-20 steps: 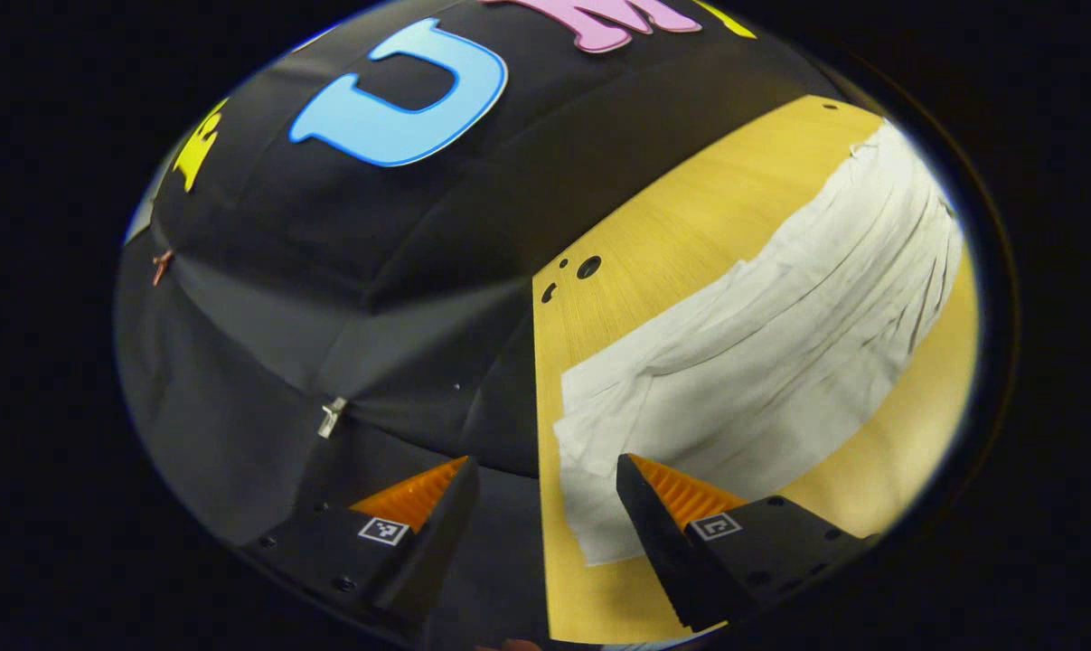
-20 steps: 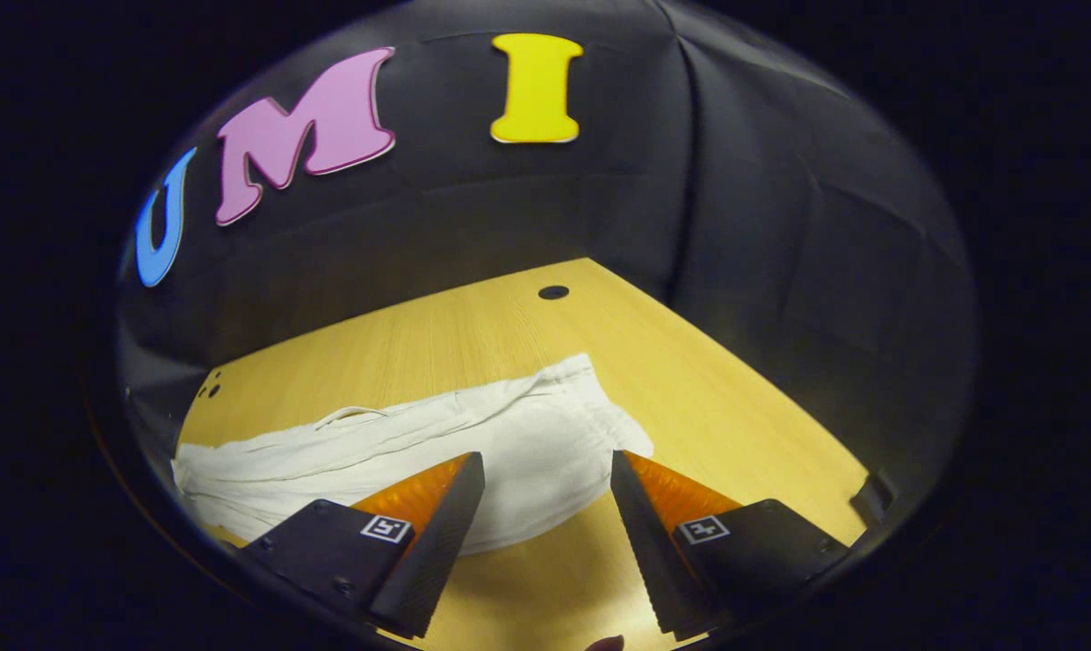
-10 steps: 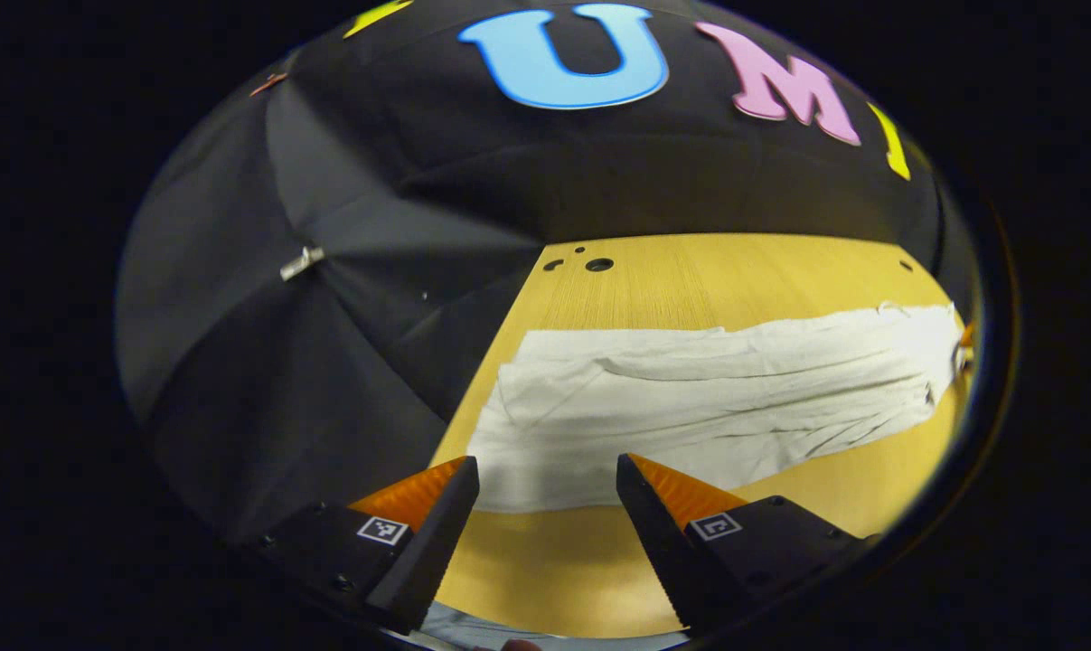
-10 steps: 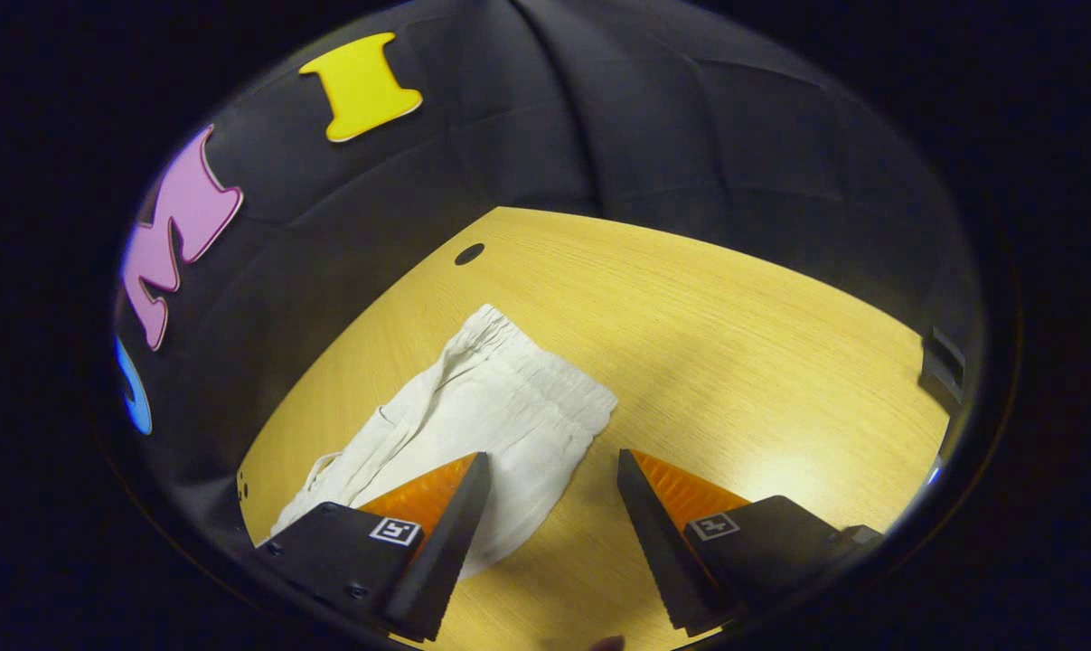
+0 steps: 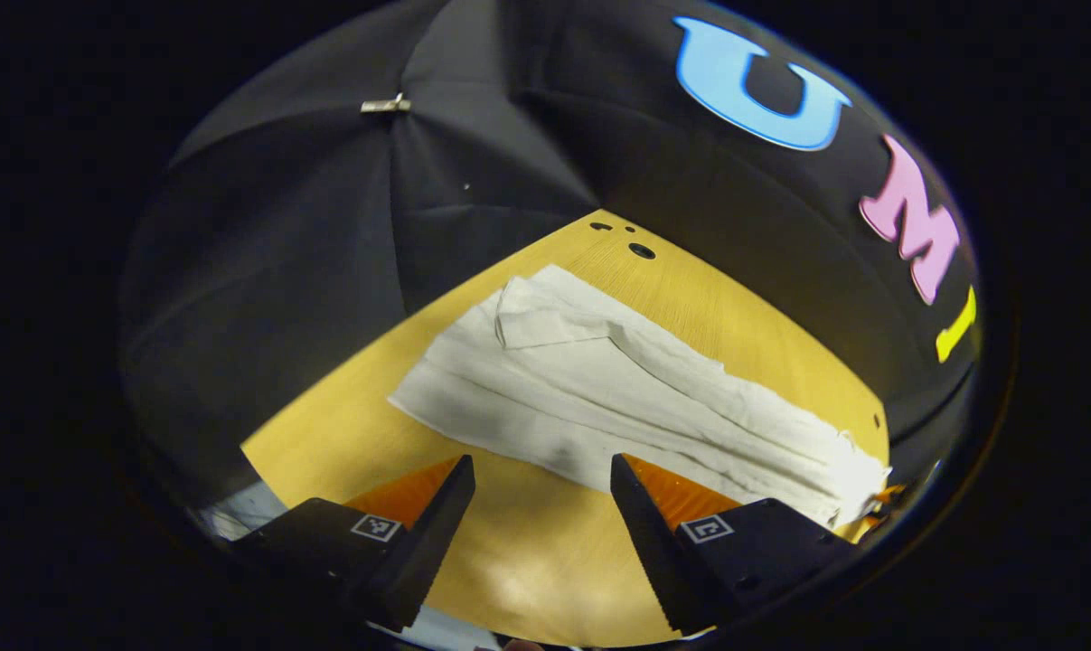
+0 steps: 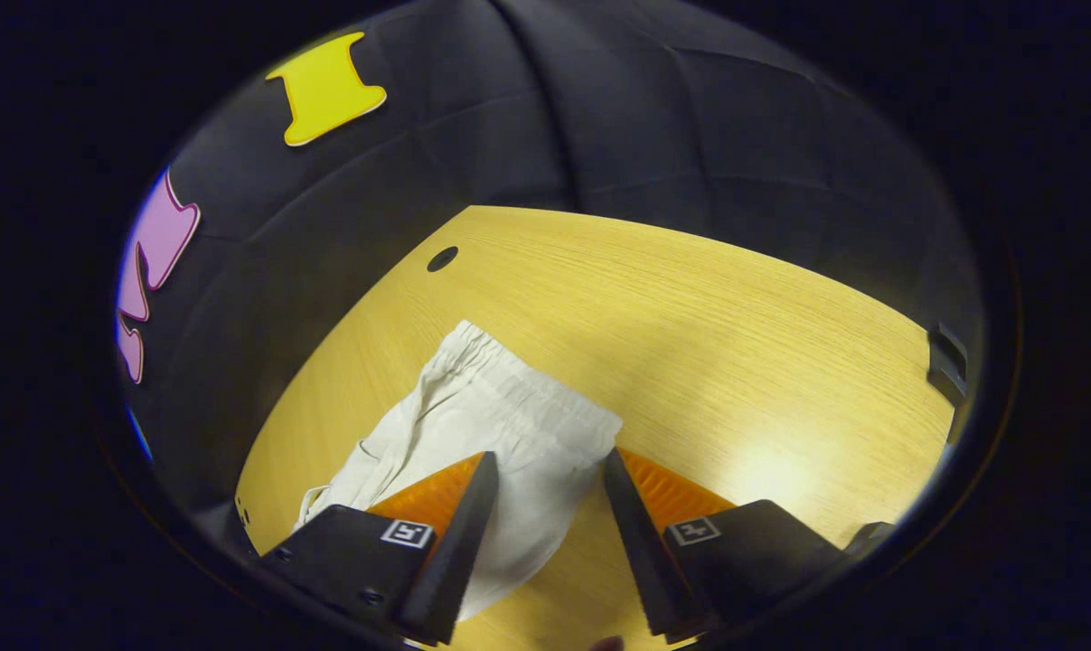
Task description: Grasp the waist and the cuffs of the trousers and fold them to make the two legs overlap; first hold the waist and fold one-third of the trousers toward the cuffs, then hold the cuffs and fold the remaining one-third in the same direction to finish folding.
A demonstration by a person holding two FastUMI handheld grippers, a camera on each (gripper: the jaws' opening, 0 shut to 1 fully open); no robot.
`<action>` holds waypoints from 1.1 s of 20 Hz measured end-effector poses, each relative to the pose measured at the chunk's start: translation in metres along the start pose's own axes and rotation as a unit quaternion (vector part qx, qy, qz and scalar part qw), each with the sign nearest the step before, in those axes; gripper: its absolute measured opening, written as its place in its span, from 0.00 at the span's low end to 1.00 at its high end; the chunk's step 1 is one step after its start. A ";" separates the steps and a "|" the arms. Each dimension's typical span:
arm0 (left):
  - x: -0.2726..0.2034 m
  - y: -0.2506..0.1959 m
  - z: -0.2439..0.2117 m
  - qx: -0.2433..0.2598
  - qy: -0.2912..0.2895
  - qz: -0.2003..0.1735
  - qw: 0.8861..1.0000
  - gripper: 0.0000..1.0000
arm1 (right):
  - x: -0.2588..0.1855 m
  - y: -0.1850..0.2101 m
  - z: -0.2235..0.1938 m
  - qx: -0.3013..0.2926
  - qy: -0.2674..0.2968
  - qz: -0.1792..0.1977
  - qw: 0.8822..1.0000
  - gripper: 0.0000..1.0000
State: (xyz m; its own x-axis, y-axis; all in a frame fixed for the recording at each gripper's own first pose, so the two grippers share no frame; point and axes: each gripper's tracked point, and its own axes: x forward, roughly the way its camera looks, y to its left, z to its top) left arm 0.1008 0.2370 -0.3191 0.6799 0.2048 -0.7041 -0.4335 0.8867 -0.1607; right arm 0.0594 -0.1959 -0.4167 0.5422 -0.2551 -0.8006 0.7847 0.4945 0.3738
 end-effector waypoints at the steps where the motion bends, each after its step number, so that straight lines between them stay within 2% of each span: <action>1: 0.007 0.000 0.000 -0.024 0.007 -0.003 1.000 0.96 | 0.004 0.002 -0.005 0.005 0.014 0.010 1.000 0.61; 2: 0.014 -0.002 -0.001 -0.047 0.013 -0.008 0.999 0.96 | 0.002 0.003 -0.005 0.017 0.019 0.014 1.000 0.46; 3: 0.023 -0.005 -0.001 -0.070 0.021 -0.012 0.997 0.96 | 0.004 0.005 -0.010 0.022 0.024 0.016 0.999 0.17; 4: 0.031 -0.008 -0.003 -0.095 0.030 -0.015 0.995 0.96 | 0.003 0.004 -0.008 0.018 0.016 0.016 1.000 0.12; 6: 0.043 -0.009 -0.002 -0.129 0.044 -0.011 0.991 0.96 | 0.002 0.002 -0.006 -0.003 0.009 0.018 1.000 0.10; 7: 0.050 -0.010 0.008 -0.132 0.026 -0.012 0.991 0.96 | 0.001 0.003 -0.008 -0.008 0.009 0.018 1.000 0.11; 12: 0.078 -0.019 0.035 -0.115 0.034 -0.002 0.993 0.90 | 0.003 0.002 -0.008 -0.008 0.014 0.032 0.999 0.11; 15: 0.098 -0.028 0.047 -0.122 0.040 0.007 0.992 0.85 | 0.003 0.002 -0.007 -0.015 0.010 0.033 0.999 0.11; 17: 0.106 -0.023 0.043 -0.116 0.050 0.019 0.992 0.67 | 0.003 0.002 -0.006 -0.019 0.009 0.034 0.999 0.10; 19: 0.106 -0.024 0.046 -0.143 0.047 0.000 0.989 0.22 | 0.003 0.003 -0.006 -0.026 0.005 0.034 0.999 0.11; 20: 0.106 -0.024 0.045 -0.160 0.044 -0.010 0.986 0.11 | 0.002 0.002 -0.005 -0.033 0.001 0.034 0.999 0.11; 22: 0.104 -0.022 0.041 -0.189 0.045 -0.028 0.981 0.06 | -0.001 0.002 -0.001 -0.046 -0.016 0.036 0.998 0.10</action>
State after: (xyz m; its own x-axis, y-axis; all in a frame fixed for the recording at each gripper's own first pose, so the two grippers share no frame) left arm 0.2051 0.2553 -0.3606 0.6614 0.1079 -0.7422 -0.5965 0.6755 -0.4334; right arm 0.0600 -0.1937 -0.4152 0.6067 -0.2410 -0.7575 0.7130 0.5862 0.3846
